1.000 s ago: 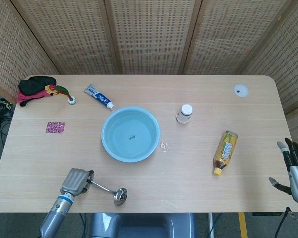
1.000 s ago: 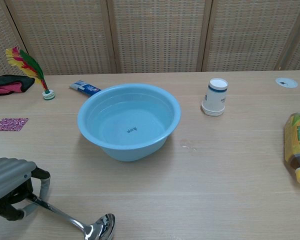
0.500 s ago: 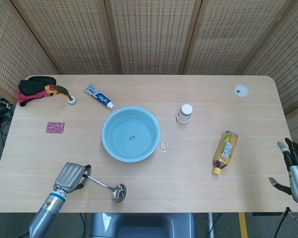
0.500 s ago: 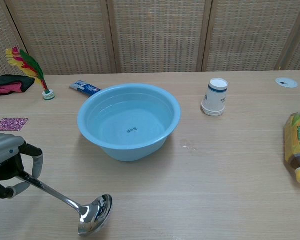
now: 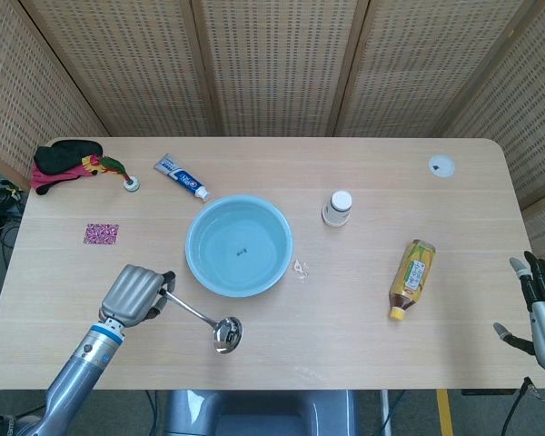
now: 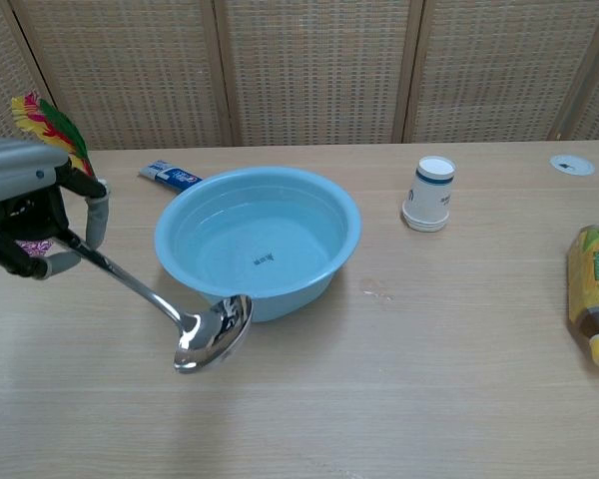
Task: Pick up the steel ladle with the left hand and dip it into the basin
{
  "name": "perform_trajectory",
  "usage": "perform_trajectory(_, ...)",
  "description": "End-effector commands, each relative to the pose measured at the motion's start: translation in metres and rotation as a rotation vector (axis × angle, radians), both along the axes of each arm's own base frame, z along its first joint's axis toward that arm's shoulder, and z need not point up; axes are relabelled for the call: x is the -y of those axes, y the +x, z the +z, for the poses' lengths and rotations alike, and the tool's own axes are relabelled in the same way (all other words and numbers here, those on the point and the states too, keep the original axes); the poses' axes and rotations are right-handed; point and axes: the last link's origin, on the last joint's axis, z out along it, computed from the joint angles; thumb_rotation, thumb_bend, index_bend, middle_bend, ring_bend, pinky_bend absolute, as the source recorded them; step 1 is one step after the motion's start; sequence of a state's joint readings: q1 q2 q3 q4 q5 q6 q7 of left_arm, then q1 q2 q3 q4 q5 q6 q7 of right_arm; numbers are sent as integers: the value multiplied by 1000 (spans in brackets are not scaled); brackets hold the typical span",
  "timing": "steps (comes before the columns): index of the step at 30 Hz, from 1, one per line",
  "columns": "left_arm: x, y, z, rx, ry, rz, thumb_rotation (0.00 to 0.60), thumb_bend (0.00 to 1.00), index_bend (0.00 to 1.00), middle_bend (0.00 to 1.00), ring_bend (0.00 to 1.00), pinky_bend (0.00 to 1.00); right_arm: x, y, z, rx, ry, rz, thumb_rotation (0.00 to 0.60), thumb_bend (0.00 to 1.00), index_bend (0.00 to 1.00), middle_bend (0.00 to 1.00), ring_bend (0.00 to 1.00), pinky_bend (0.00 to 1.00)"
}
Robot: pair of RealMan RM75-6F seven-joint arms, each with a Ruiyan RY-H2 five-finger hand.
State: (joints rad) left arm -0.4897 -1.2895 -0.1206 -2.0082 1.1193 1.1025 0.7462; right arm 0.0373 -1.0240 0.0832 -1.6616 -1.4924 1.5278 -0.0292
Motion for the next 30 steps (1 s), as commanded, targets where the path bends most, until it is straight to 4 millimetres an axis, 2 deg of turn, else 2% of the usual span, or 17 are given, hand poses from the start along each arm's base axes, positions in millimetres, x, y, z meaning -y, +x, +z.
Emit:
perform_trajectory(1, -31, 32, 22, -27, 64, -21, 600, 554, 733, 900, 829, 956, 1, -1, 0, 0, -1, -3, 600, 0, 0, 0, 0, 0)
perform_trajectory(3, -53, 43, 28, -45, 94, -14, 600, 554, 740, 900, 829, 956, 2, -2, 1, -2, -2, -8, 600, 0, 0, 0, 0, 0)
perform_trajectory(8, -88, 50, 28, -94, 112, 53, 600, 559, 746, 900, 829, 956, 4, -5, 2, -3, -9, -21, 600, 0, 0, 0, 0, 0)
perform_trajectory(12, -110, 51, 22, -126, 114, 104, 600, 564, 750, 900, 829, 956, 5, -7, 2, -5, -13, -30, 600, 0, 0, 0, 0, 0)
perform_trajectory(15, -129, 51, 8, -138, 88, 154, 600, 566, 750, 900, 829, 956, 8, -8, 2, -8, -13, -40, 600, 0, 0, 0, 0, 0)
perform_trajectory(23, -152, 57, -15, -182, 71, 181, 600, 567, 752, 900, 829, 956, 12, -12, 1, -12, -14, -63, 600, 0, 0, 0, 0, 0)
perform_trajectory(30, -163, 61, -35, -219, 62, 182, 600, 571, 761, 899, 829, 956, 14, -15, 3, -7, -22, -78, 600, 0, 0, 0, 0, 0)
